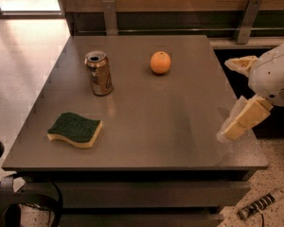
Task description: Pick sponge
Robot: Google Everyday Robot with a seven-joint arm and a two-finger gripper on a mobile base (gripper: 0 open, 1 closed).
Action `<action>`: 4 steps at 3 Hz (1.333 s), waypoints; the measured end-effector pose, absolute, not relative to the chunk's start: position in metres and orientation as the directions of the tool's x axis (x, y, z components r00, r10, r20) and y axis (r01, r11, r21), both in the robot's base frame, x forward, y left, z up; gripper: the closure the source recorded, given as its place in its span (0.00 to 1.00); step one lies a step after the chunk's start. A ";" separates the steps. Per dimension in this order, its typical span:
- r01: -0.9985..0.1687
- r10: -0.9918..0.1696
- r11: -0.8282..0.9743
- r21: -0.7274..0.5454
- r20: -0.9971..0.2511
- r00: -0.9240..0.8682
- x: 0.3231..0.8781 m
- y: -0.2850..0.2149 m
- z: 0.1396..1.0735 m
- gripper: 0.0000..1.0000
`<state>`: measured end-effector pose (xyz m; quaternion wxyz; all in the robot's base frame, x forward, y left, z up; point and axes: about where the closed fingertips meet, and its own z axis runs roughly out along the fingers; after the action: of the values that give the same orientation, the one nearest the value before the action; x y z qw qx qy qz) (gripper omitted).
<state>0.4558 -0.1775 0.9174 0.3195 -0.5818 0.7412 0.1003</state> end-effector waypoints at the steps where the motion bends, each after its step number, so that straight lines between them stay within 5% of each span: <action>1: -0.938 -0.670 0.290 -0.187 -0.740 -0.060 0.458 -0.137 0.905 0.00; 2: -0.954 -0.518 0.269 -0.132 -0.855 -0.028 0.455 -0.078 0.912 0.00; 4: -0.951 -0.465 0.276 -0.138 -0.885 -0.007 0.459 -0.051 0.898 0.00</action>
Offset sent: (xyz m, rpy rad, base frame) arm -0.0014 0.1511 -0.0108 0.6042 -0.0080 0.1399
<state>0.4590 -0.0514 0.8981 0.4541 -0.5388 0.6572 0.2675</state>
